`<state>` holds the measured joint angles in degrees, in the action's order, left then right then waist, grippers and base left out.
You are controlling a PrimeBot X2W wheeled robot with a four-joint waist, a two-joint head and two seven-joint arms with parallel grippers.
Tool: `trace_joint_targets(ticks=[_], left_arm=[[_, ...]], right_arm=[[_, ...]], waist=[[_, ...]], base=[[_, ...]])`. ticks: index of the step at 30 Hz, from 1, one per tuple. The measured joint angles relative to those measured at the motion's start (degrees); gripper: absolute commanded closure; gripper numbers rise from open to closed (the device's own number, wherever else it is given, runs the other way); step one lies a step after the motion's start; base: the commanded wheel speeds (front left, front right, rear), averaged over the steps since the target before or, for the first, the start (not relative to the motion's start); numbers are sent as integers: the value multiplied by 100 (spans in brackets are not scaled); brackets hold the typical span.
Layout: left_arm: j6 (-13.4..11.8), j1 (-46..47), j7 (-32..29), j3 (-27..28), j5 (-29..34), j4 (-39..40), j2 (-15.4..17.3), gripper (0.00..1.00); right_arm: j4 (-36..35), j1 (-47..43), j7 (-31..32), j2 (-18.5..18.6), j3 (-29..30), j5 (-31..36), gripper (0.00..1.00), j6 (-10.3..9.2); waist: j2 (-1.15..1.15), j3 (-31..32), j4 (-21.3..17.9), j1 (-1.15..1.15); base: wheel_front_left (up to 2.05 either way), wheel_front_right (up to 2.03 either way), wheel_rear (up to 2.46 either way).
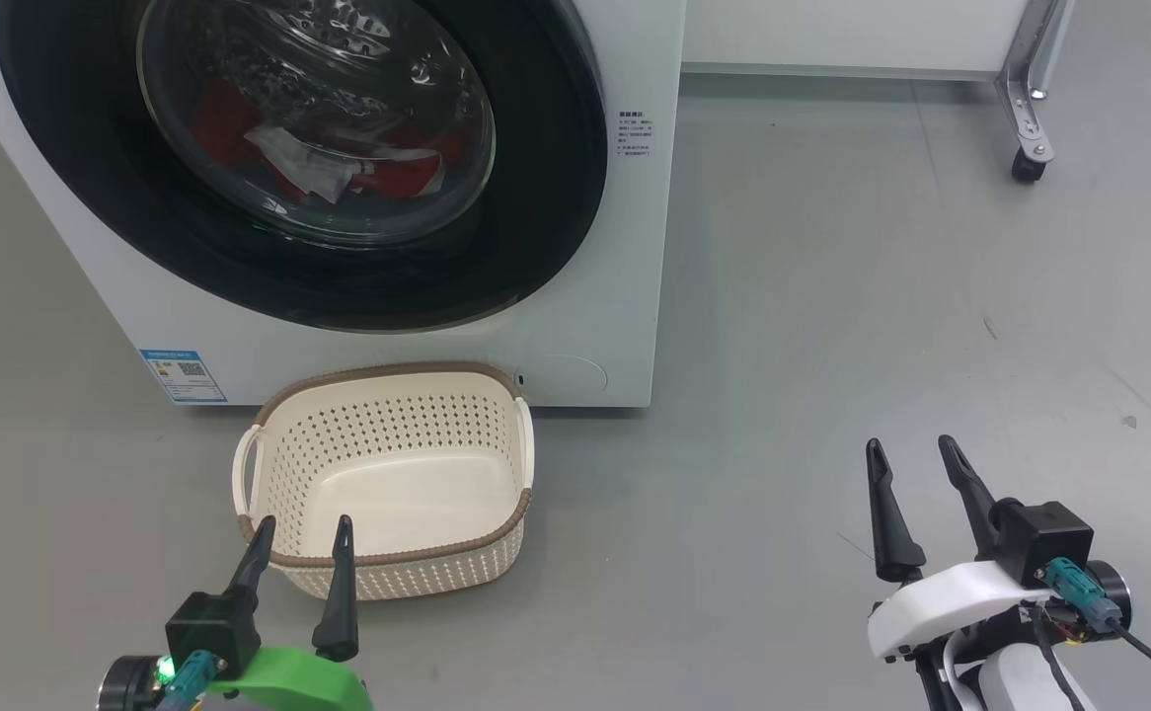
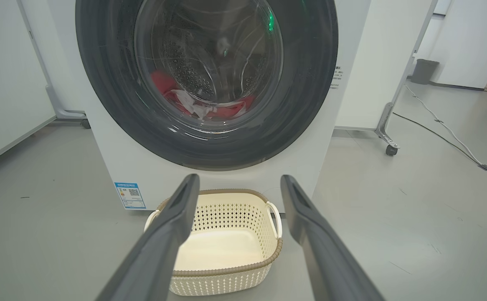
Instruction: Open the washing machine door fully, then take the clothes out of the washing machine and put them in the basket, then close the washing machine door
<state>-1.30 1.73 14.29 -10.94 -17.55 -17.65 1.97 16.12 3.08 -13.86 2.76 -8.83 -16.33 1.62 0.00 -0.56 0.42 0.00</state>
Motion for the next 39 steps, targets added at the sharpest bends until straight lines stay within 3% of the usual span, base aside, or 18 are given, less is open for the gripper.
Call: trace_joint_targets(ticks=[39], left_arm=[[-44,62,0,-36,-9,-32,0,0]], right_arm=[[168,112,-8,-3,-98,-119,0,-19]], waist=[[0,0,-2,0]], base=[[0,0,0]])
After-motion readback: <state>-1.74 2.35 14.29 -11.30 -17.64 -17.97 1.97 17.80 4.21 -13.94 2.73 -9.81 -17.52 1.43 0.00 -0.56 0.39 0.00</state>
